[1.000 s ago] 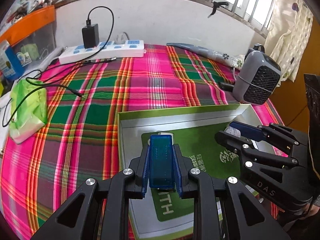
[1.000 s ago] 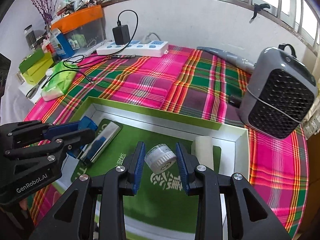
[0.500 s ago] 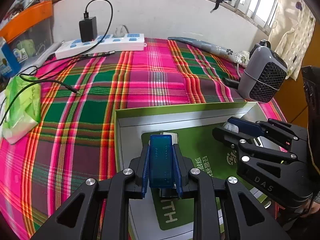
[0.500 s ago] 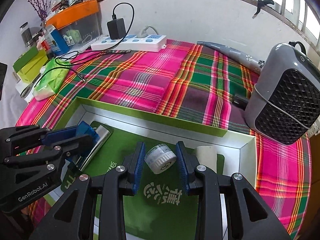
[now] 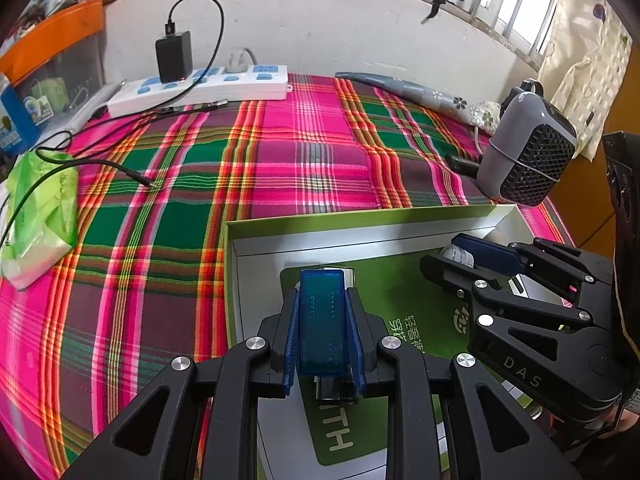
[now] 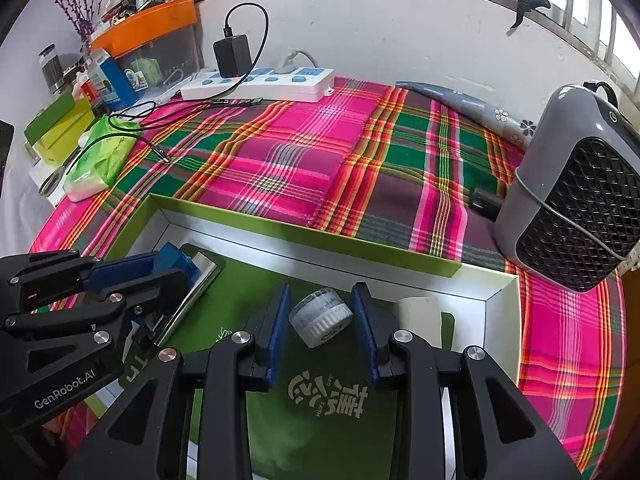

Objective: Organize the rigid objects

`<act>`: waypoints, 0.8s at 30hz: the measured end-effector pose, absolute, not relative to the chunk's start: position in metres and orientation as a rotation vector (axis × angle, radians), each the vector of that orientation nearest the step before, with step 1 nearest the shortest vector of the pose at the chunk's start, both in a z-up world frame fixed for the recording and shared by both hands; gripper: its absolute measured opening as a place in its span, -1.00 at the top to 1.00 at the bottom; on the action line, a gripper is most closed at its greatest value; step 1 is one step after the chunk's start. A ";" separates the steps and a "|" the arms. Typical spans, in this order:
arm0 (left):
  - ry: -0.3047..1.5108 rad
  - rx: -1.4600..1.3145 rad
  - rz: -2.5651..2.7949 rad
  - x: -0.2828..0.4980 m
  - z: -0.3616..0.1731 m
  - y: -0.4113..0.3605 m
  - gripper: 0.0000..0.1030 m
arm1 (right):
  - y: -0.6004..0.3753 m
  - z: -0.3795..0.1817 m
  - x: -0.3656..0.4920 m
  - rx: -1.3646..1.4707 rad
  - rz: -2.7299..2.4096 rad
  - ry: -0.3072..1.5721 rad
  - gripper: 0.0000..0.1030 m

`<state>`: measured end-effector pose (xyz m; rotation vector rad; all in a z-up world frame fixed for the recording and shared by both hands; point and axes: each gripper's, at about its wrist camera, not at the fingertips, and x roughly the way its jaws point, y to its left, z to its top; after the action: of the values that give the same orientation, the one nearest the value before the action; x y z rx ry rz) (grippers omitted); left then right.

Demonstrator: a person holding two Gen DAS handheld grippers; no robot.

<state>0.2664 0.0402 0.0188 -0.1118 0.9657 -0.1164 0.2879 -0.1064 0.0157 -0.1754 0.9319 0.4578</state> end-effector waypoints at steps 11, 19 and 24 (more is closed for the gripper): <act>0.968 -0.103 -0.125 0.267 0.018 0.037 0.46 | -0.107 0.016 0.289 -0.157 0.459 0.934 0.36; 0.963 -0.106 -0.131 0.265 0.021 0.037 0.35 | -0.109 0.016 0.289 -0.143 0.460 0.933 0.35; 0.958 -0.109 -0.121 0.262 0.023 0.038 0.29 | -0.109 0.018 0.286 -0.142 0.461 0.925 0.19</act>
<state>0.2618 0.0380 0.0230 -0.1094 0.9576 -0.1215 0.2858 -0.1089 0.0178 -0.1415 0.9246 0.4609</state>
